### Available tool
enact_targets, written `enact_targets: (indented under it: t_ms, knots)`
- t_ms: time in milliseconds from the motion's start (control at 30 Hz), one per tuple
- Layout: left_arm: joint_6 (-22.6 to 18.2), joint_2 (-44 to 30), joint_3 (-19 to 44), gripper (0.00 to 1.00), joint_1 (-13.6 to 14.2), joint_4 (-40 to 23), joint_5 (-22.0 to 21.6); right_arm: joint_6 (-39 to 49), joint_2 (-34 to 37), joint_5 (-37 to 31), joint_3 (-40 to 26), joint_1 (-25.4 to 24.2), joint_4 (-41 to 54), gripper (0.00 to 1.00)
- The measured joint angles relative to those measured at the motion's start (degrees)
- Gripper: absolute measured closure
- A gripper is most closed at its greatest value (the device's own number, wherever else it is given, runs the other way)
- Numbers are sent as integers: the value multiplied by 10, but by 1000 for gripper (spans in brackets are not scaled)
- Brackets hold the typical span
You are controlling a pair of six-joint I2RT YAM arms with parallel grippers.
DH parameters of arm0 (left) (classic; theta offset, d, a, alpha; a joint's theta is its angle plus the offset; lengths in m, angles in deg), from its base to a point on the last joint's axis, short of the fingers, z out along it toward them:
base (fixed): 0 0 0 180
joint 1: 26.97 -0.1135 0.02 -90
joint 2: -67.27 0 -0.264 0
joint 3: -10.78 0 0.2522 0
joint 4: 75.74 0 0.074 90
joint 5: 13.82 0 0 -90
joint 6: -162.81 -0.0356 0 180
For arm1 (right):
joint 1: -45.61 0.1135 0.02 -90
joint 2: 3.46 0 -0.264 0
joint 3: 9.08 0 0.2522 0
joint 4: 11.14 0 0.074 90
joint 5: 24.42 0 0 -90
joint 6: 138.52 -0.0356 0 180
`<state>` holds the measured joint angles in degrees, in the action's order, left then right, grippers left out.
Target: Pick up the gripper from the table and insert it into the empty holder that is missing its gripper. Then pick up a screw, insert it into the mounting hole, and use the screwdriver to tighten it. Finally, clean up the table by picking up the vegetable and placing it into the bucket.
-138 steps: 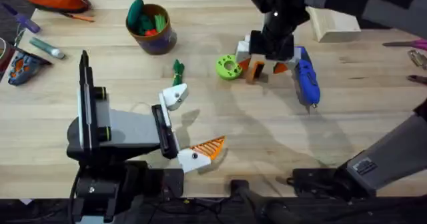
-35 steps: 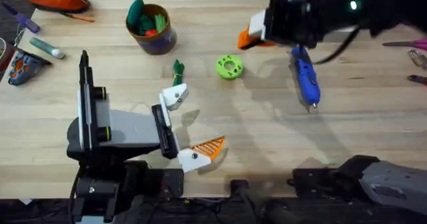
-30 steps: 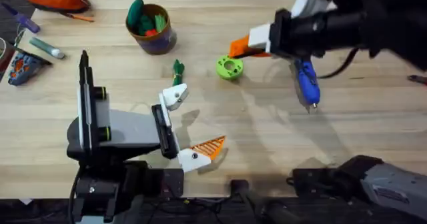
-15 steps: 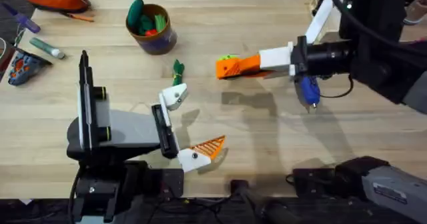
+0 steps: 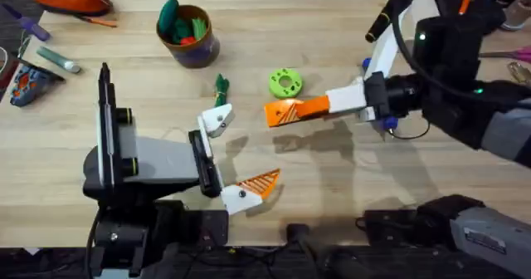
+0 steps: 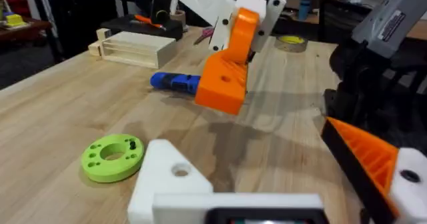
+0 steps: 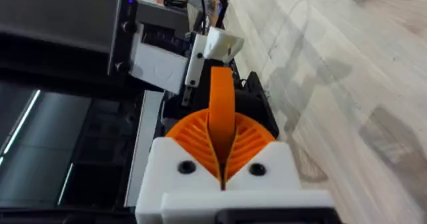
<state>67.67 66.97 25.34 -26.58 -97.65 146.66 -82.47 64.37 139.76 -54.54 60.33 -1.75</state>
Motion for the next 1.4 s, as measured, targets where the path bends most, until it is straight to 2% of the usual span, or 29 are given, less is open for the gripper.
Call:
enact_targets:
  t_ms: [267,500,800,1000,1400]
  knots:
    - [0,0,0,1,0,0,0,-86,0,29,48,0,-168,989]
    - [0,0,0,2,0,0,0,-150,2,35,59,2,-248,989]
    - [0,0,0,1,0,0,0,-237,61,37,75,3,-405,989]
    - [0,0,0,1,0,0,0,-268,87,38,76,9,-428,989]
    - [0,0,0,1,0,0,0,-278,150,38,83,12,-468,989]
